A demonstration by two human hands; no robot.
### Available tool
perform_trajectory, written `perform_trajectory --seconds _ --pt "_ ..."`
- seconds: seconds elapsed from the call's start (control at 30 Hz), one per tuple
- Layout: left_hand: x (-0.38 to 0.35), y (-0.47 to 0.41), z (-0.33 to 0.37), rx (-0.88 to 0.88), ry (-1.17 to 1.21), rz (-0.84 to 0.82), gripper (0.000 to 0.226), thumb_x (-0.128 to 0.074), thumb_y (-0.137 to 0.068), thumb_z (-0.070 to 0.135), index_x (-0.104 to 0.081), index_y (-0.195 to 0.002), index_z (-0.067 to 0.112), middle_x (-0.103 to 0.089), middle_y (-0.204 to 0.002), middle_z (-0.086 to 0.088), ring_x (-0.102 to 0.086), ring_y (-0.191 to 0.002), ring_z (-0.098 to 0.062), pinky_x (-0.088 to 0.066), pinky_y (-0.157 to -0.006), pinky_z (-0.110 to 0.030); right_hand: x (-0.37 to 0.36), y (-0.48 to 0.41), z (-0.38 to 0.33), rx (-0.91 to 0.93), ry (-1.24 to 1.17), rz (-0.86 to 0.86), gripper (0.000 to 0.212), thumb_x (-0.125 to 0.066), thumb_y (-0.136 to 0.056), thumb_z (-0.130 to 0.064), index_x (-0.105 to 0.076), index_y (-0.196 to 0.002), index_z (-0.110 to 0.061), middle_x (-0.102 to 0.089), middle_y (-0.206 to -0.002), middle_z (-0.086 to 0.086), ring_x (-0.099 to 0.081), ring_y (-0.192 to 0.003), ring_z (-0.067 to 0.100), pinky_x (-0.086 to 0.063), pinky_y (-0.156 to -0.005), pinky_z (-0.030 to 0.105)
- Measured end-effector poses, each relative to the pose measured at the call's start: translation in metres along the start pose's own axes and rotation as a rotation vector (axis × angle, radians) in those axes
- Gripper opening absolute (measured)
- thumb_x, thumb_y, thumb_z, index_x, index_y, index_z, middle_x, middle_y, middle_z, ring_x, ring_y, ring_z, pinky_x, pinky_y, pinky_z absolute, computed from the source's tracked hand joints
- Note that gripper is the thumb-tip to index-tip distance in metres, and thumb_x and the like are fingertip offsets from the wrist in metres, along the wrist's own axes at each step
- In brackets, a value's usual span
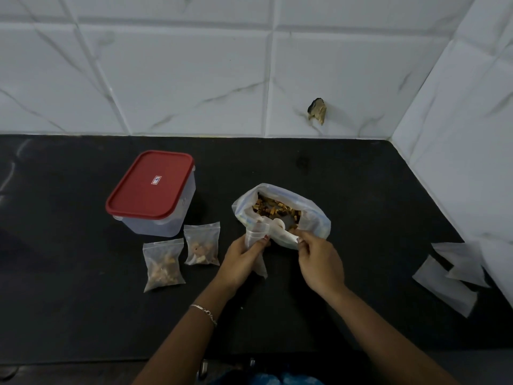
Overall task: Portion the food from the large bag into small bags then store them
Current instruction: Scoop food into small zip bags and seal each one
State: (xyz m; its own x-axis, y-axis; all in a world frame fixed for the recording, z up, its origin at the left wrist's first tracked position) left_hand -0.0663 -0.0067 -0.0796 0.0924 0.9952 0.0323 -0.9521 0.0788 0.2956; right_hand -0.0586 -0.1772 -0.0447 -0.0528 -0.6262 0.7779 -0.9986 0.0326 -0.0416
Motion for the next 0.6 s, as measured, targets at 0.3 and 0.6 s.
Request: perform_trajectory --seconds 0.3,0.6 --pt "-0.017 0.001 0.009 -0.040 -0.109 -0.179 0.021 -0.053 -0.094 0.044 -0.054 -0.114 0.050 -0.056 -0.128 0.017 -0.049 -0.124 -0.002 -0.038 -0.106 -0.029 -0.032 0.001 0.036 -0.668 -0.920 -0.207 0.026 -0.043 -0.100 -0.011 -0.064 -0.112 -0.022 -0.054 -0.077 0.003 -0.034 -0.044 0.005 -0.026 -0.035 0.016" --pt "-0.005 0.009 0.005 -0.115 -0.063 -0.045 0.051 -0.058 -0.089 0.041 -0.048 -0.138 0.032 -0.059 -0.130 0.013 -0.051 -0.124 -0.002 -0.041 -0.106 -0.029 -0.042 0.007 0.040 -0.871 -1.124 -0.246 0.024 -0.046 -0.099 -0.015 -0.065 -0.113 -0.016 -0.057 -0.074 0.002 -0.033 -0.040 0.003 -0.021 -0.032 0.015"
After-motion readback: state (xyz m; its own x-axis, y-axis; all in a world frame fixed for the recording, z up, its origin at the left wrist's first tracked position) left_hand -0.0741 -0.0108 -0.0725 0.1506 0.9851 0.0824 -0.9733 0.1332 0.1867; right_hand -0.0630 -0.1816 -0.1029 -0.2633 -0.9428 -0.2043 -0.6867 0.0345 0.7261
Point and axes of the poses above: each hand's wrist, its own y-axis away from the middle knuckle, its own x-axis out of the back of the hand, z = x × y, the point moved 9 cm from there along -y, towards the middle knuckle
